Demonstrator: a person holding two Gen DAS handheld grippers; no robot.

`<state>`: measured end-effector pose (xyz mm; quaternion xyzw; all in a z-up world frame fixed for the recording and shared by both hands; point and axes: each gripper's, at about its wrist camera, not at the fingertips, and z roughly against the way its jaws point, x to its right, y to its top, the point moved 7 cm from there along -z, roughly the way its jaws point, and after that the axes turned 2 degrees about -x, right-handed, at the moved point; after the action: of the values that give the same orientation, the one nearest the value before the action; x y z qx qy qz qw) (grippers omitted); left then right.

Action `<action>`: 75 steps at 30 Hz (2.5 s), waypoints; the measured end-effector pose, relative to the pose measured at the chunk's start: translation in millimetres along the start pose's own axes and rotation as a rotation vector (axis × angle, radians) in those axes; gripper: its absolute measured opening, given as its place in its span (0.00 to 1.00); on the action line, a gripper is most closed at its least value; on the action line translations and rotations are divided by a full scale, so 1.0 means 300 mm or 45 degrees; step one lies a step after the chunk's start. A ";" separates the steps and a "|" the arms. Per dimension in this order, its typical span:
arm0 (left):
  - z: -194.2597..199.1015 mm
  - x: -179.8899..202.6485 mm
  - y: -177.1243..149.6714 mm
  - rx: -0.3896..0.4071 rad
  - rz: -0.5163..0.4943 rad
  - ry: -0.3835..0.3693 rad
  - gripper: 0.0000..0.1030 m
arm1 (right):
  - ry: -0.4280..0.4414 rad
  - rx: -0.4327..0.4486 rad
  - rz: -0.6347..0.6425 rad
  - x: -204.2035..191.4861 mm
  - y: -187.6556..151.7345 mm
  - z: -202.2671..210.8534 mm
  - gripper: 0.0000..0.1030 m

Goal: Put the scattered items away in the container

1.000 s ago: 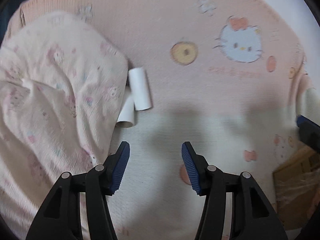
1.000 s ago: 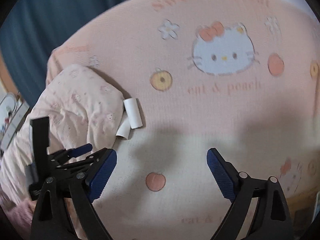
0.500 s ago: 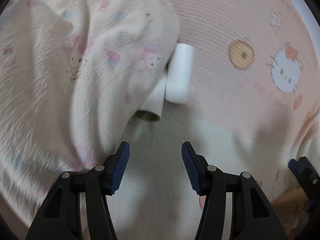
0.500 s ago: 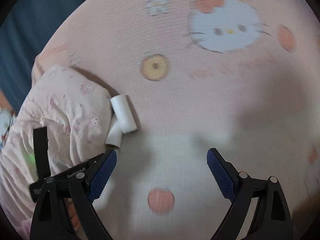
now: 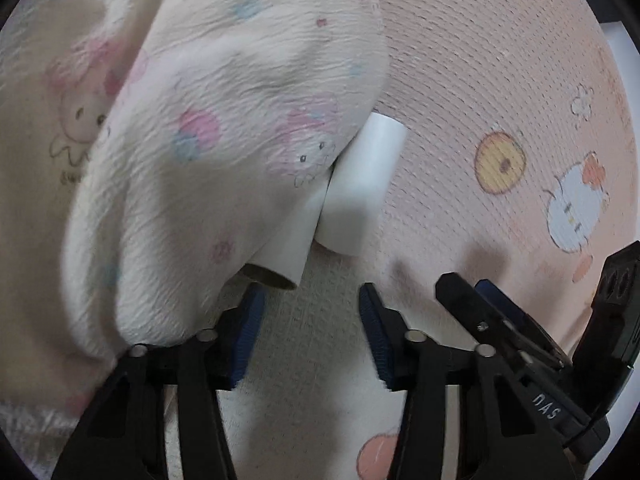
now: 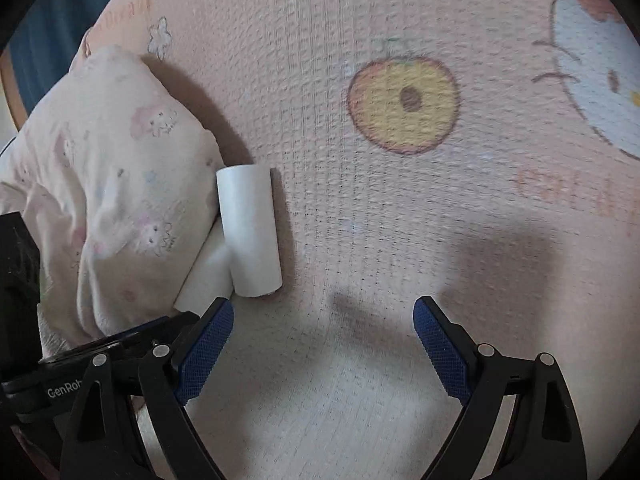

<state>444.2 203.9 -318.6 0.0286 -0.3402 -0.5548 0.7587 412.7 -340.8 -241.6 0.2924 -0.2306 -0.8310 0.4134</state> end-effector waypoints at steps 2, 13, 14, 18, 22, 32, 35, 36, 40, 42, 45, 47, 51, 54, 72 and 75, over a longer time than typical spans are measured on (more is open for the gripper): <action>-0.015 -0.002 0.002 0.014 0.021 0.001 0.42 | 0.027 -0.005 -0.034 0.006 0.006 -0.027 0.86; -0.103 -0.030 0.018 0.042 0.130 0.046 0.16 | 0.179 -0.042 -0.194 -0.015 0.050 -0.164 0.73; -0.102 -0.031 0.016 0.050 0.127 0.042 0.15 | 0.172 -0.048 -0.210 -0.015 0.061 -0.172 0.73; -0.101 -0.035 0.005 0.065 0.099 0.044 0.12 | 0.152 -0.060 -0.190 -0.040 0.098 -0.197 0.73; -0.113 -0.042 0.006 0.063 0.121 0.026 0.12 | 0.101 -0.097 -0.188 -0.060 0.098 -0.248 0.73; -0.161 -0.020 0.014 0.060 0.118 0.009 0.10 | 0.060 -0.115 -0.225 -0.098 0.090 -0.322 0.40; -0.162 -0.003 0.013 0.049 0.118 -0.038 0.08 | 0.072 -0.120 -0.263 -0.088 0.066 -0.310 0.39; -0.161 0.008 0.013 0.050 0.103 -0.051 0.07 | 0.088 -0.128 -0.301 -0.075 0.054 -0.302 0.39; -0.167 0.051 -0.008 0.047 0.043 -0.068 0.06 | 0.111 -0.147 -0.405 -0.022 0.000 -0.255 0.38; -0.157 0.066 -0.032 0.051 0.024 -0.082 0.06 | 0.089 -0.143 -0.437 0.009 -0.033 -0.209 0.38; -0.116 0.051 -0.060 0.053 0.003 -0.092 0.05 | 0.084 -0.155 -0.515 0.046 -0.078 -0.150 0.38; -0.076 0.042 -0.086 0.049 -0.004 -0.105 0.05 | 0.042 -0.164 -0.512 0.053 -0.110 -0.111 0.39; 0.042 0.054 -0.189 0.047 -0.070 -0.130 0.05 | 0.039 -0.143 -0.626 0.059 -0.205 -0.011 0.39; 0.162 0.010 -0.297 0.035 -0.151 -0.132 0.05 | -0.011 -0.144 -0.654 0.063 -0.276 0.052 0.39; 0.184 0.282 -0.716 -0.079 -0.625 -0.127 0.05 | -0.194 -0.374 -0.966 0.152 -0.711 0.400 0.35; 0.180 0.275 -0.749 -0.084 -0.660 -0.084 0.05 | -0.190 -0.362 -1.017 0.153 -0.719 0.394 0.35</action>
<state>242.4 64.9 -331.9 0.0720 -0.3280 -0.7420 0.5803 191.3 -242.8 -304.7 0.2381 -0.0119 -0.9681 0.0775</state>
